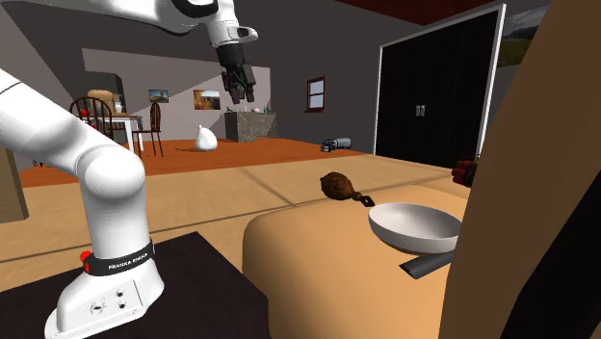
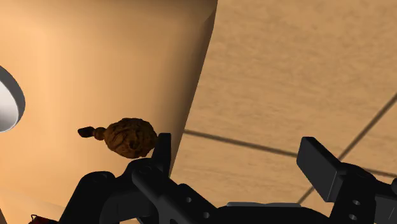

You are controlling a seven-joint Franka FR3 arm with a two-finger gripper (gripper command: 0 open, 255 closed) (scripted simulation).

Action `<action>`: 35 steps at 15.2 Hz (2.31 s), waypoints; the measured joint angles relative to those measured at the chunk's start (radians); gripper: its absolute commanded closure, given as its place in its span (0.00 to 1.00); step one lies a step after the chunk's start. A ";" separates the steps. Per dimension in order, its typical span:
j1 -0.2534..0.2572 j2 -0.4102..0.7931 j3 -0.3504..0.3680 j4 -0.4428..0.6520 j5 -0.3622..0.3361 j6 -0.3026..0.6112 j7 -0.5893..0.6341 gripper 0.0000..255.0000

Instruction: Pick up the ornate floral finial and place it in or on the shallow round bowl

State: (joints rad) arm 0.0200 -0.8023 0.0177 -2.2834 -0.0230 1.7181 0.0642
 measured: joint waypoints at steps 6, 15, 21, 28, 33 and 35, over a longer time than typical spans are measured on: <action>-0.046 0.131 -0.007 0.022 0.005 0.091 0.081 0.00; -0.133 0.426 -0.033 0.118 0.021 0.252 0.260 0.00; -0.182 0.613 -0.068 0.192 0.041 0.337 0.363 0.00; -0.233 0.839 -0.117 0.332 0.087 0.390 0.469 0.00; -0.272 0.994 -0.151 0.426 0.136 0.422 0.534 0.00; -0.289 1.048 -0.164 0.450 0.158 0.440 0.556 0.00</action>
State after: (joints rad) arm -0.2692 0.2453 -0.1466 -1.8335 0.1355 2.1584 0.6204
